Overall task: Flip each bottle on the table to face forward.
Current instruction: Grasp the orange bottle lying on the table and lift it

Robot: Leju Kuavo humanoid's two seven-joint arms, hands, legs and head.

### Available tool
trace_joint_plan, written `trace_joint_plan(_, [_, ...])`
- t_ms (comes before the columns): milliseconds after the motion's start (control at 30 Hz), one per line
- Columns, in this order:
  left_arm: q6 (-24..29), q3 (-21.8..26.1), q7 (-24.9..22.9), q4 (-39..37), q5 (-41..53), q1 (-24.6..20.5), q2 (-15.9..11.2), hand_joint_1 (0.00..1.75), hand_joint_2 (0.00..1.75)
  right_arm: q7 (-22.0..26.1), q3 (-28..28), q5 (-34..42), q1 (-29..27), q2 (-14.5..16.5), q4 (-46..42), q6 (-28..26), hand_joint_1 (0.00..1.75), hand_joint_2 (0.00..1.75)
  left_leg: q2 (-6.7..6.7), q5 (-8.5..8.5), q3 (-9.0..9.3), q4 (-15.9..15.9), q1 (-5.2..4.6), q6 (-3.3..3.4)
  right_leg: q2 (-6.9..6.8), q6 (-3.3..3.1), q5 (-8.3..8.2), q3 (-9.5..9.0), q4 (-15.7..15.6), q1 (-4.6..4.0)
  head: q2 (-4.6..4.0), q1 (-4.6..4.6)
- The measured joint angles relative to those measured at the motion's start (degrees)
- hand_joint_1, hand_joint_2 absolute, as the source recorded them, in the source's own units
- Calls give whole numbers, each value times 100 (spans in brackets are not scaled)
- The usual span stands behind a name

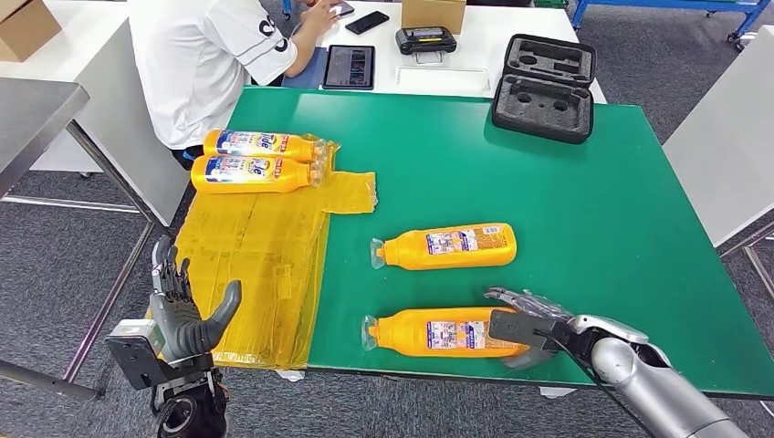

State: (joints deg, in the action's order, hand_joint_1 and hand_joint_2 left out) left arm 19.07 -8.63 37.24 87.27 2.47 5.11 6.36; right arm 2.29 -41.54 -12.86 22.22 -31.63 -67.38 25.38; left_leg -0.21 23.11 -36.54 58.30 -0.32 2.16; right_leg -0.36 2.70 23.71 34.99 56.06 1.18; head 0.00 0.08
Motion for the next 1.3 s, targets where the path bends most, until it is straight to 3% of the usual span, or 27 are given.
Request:
trace_joint_plan(767, [34, 27, -4, 9, 70, 165, 2, 0, 175, 224, -91, -52, 405, 198, 432, -72, 0, 175, -1, 0, -2, 0, 0, 0, -1, 0, 0, 1, 1, 0, 0, -1])
trace_joint_plan(1300, [-37, 30, -19, 16, 69, 200, 0, 0, 175, 154, -114, 75, 350, 90, 33, -13, 0, 175, -1, 0, -2, 0, 0, 0, -1, 0, 0, 1, 0, 0, 0, -1])
